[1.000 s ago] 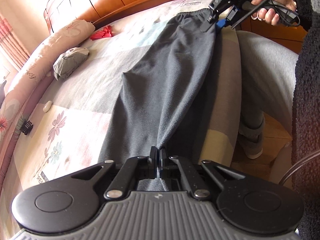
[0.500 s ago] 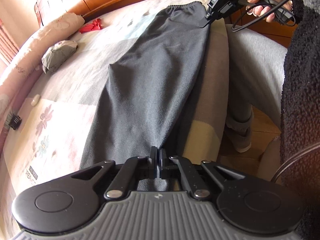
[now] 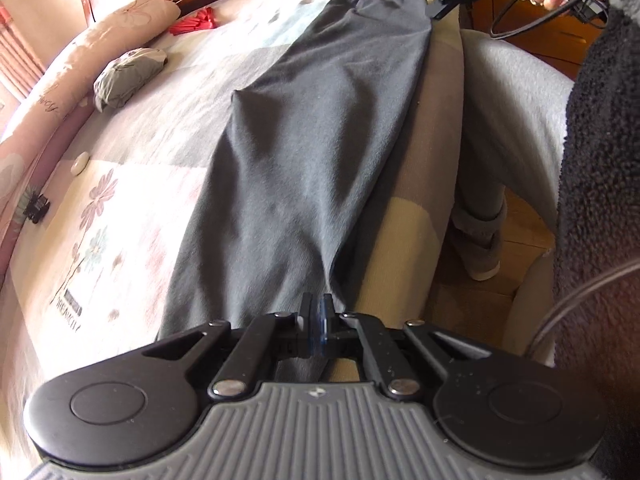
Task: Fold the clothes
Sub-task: 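Lower the pant leg onto the sweatpants and open the left gripper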
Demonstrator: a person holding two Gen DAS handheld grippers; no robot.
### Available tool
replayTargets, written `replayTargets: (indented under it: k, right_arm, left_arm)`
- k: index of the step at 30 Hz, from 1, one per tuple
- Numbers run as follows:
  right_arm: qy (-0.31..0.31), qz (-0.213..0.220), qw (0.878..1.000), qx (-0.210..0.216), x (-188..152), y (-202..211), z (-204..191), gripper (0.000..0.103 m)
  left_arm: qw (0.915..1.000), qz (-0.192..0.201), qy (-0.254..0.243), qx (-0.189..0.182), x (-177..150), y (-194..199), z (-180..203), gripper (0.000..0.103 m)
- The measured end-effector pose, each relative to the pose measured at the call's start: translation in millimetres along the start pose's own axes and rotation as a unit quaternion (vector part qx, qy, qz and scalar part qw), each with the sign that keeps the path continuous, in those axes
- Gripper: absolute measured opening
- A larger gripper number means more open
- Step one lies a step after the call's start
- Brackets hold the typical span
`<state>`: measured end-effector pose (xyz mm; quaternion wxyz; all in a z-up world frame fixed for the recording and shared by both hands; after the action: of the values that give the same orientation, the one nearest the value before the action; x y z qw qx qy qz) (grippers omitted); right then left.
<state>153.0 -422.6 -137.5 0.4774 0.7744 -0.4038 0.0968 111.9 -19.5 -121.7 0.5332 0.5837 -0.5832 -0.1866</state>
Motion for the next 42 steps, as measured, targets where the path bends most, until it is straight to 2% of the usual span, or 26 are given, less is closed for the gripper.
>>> replayTargets:
  k: [2,4,7,11,13,16,18,22,25,27,29,32,34,35,37,39,42]
  right_arm:
    - [0.028,0.038,0.999,-0.018,16.3,9.8,-0.6,0.017]
    - [0.055,0.059,0.996,-0.025,28.4,8.6,-4.8,0.025]
    - [0.101,0.060,0.993,-0.033,36.6,-13.2,-15.0,0.026]
    - [0.164,0.045,0.983,-0.068,29.7,-47.5,-17.5,0.033]
    - [0.180,0.031,0.979,-0.092,21.4,-58.1,-7.3,0.034]
    - [0.205,0.041,0.974,-0.087,16.4,-53.2,-5.6,0.034]
    - [0.214,0.040,0.972,-0.089,14.8,-51.7,-5.3,0.034]
    - [0.203,0.036,0.976,-0.076,16.3,-49.5,-2.4,0.034]
    - [0.191,0.037,0.979,-0.065,17.0,-47.9,0.8,0.034]
    - [0.188,0.039,0.979,-0.061,16.7,-48.1,1.1,0.035]
    - [0.189,0.041,0.979,-0.061,16.0,-48.4,0.3,0.037]
    - [0.191,0.039,0.979,-0.058,14.8,-49.5,-3.3,0.046]
    - [0.197,0.039,0.978,-0.061,13.3,-51.1,-6.1,0.052]
    - [0.198,0.038,0.977,-0.062,12.7,-52.1,-7.6,0.054]
    - [0.201,0.038,0.977,-0.064,11.2,-53.5,-9.9,0.060]
    - [0.205,0.037,0.976,-0.066,10.0,-54.6,-11.8,0.062]
    - [0.207,0.038,0.975,-0.070,9.3,-55.3,-12.8,0.063]
  left_arm:
    - [0.9997,0.005,0.022,0.003,-4.0,12.2,-10.7,0.007]
    - [0.9981,0.018,0.056,0.020,-2.8,22.7,-29.7,0.007]
    - [0.9939,0.051,0.089,0.041,15.2,31.7,-52.9,0.007]
    - [0.9900,0.103,0.090,0.036,62.4,23.3,-62.0,0.008]
    - [0.9879,0.122,0.092,0.027,88.1,6.0,-62.0,0.009]
    - [0.9848,0.130,0.115,0.003,118.2,-30.3,-61.0,0.010]
    - [0.9819,0.122,0.145,-0.011,127.5,-58.9,-62.1,0.010]
    - [0.9735,0.097,0.205,-0.027,136.1,-115.4,-69.6,0.011]
    - [0.9618,0.085,0.260,-0.010,119.5,-134.8,-92.5,0.011]
    - [0.9464,0.093,0.309,0.002,104.9,-133.5,-114.0,0.012]
    - [0.9323,0.084,0.351,0.026,92.0,-128.7,-131.8,0.009]
    - [0.9206,0.115,0.373,0.007,91.0,-110.8,-137.5,0.011]
    - [0.9232,0.134,0.360,-0.024,101.8,-100.7,-127.8,0.012]
    - [0.9273,0.133,0.347,-0.042,107.9,-100.2,-119.5,0.014]
    - [0.9331,0.117,0.332,-0.072,118.7,-111.0,-103.7,0.015]
    - [0.9356,0.102,0.329,-0.077,124.4,-128.7,-97.9,0.015]
    - [0.9267,0.115,0.352,-0.065,132.8,-147.1,-111.9,0.016]
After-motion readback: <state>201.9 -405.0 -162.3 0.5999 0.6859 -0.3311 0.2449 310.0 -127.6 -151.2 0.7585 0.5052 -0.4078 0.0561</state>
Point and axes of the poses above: each gripper's, at about its wrist camera, not at the fingertips, and y roughly against the way its jaws point, z to its right, x to its top, the point moved 10 cm from there along -y, roughly the way its jaws point, and after that the axes turned 6 degrees about -y, right-handed, at the moved point
